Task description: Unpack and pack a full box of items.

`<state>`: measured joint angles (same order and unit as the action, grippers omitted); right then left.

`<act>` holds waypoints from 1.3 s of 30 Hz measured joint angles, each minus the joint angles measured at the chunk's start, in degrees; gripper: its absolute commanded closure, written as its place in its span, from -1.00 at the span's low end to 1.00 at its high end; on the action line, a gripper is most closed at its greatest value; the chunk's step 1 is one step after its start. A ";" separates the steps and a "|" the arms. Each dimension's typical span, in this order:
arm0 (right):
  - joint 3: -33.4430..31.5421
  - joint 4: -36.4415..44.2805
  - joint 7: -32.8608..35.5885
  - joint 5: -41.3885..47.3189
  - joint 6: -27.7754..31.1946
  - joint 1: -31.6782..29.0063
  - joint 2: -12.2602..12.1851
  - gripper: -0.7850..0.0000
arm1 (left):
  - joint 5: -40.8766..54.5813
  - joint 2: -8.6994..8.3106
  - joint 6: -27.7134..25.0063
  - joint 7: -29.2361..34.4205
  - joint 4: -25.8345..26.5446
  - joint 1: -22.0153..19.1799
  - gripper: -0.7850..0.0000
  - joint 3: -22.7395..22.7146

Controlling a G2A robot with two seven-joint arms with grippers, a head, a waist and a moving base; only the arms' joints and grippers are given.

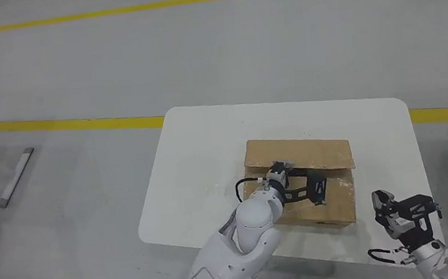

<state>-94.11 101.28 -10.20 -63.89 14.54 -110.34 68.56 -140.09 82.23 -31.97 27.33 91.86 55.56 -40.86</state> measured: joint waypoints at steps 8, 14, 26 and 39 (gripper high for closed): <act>0.09 -0.11 0.52 0.10 0.23 0.52 0.07 1.00 | -3.30 0.63 -0.05 0.04 -1.47 -0.98 0.24 0.81; 0.13 -0.36 0.77 0.15 0.29 0.84 0.12 1.00 | -5.29 1.06 -0.10 1.11 -2.04 -1.04 -1.00 0.89; 0.10 -0.38 1.15 0.10 0.30 1.39 0.20 1.00 | -7.10 1.67 -0.87 1.54 -2.23 -0.56 -1.00 -0.28; 0.99 0.03 1.92 -0.94 0.88 2.00 0.28 1.00 | -8.36 3.13 0.12 0.76 -6.28 -3.20 -0.44 -0.27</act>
<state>-93.12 101.31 -8.28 -64.83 15.42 -108.34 68.84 -148.44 85.36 -31.85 28.09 85.59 52.35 -41.13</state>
